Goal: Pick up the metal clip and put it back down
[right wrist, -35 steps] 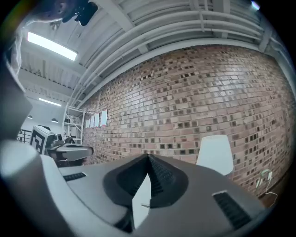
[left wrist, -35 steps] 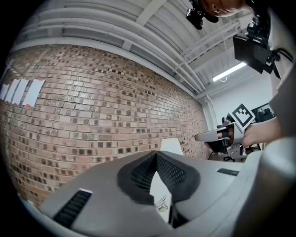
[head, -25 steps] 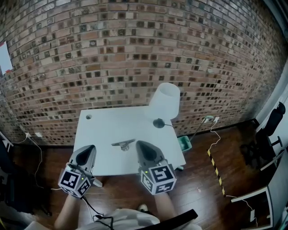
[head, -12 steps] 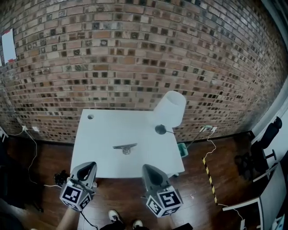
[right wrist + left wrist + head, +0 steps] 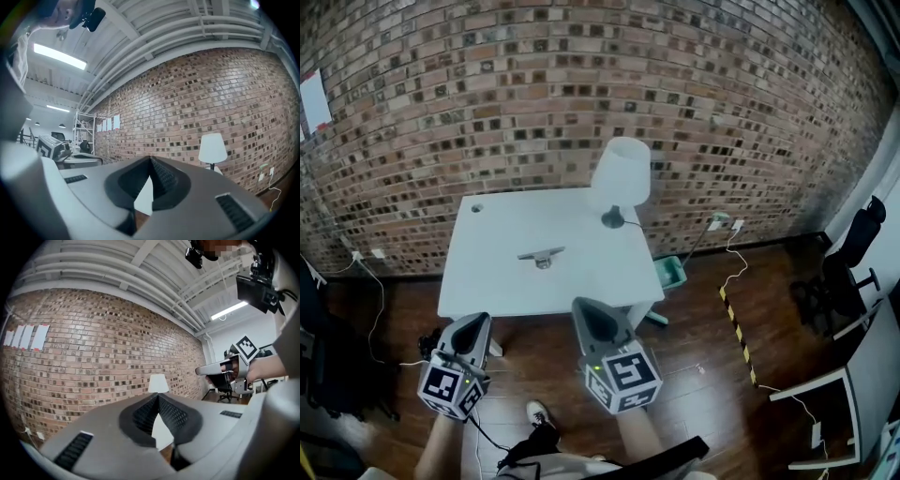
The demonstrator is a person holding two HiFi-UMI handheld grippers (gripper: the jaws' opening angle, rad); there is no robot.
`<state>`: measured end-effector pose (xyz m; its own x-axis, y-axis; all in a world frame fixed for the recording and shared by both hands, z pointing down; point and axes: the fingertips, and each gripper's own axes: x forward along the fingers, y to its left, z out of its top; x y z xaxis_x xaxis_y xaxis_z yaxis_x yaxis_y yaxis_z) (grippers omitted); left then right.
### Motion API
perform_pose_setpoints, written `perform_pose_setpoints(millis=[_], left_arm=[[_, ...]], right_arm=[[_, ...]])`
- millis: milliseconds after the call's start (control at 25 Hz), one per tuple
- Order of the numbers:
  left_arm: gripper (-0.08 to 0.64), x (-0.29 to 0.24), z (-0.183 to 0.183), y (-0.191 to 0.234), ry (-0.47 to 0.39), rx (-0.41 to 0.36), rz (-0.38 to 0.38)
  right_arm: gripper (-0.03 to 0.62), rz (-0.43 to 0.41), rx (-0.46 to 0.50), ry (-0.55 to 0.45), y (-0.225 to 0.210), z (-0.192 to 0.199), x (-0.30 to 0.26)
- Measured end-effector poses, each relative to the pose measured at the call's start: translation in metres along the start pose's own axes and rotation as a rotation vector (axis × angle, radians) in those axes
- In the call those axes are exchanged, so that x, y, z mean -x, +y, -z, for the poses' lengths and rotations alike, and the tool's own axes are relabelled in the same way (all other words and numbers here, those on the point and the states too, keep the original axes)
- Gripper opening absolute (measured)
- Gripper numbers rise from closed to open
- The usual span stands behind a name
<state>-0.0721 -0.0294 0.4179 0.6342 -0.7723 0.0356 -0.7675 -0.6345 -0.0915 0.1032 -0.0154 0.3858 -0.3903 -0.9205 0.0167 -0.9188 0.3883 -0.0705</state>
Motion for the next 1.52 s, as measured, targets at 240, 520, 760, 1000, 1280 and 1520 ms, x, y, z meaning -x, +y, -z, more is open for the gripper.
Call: perform_pose_setpoints(millis=[240,520,760,1000,1280,1520], left_arm=[[0.012,0.058,-0.013,-0.101,-0.007,-0.074,-0.013],[0.012,0.124,-0.018,-0.166,0.032,-0.07,-0.036],[0.012,0.15,-0.021,-0.188,0.005,-0.09,-0.011],[0.012,0.17,-0.044,-0.167,-0.042,-0.086,-0.029],[0.012,0.181,-0.047,-0.161,-0.052,-0.088,-0.019],[0.012,0.182,-0.044,-0.156,-0.048,-0.075,-0.01]], right_arm=[[-0.02,-0.038,0.015,0.006,0.002,0.008,0.114],[-0.02,-0.04,-0.047,0.04,0.016,0.028,0.206],[-0.021,-0.034,-0.031,0.002,0.039,0.024,0.235],[-0.021,-0.034,0.01,-0.034,0.066,0.001,0.237],[-0.023,-0.02,0.028,-0.026,0.079,-0.003,0.239],[-0.023,-0.023,0.04,-0.03,0.086,-0.006,0.235]])
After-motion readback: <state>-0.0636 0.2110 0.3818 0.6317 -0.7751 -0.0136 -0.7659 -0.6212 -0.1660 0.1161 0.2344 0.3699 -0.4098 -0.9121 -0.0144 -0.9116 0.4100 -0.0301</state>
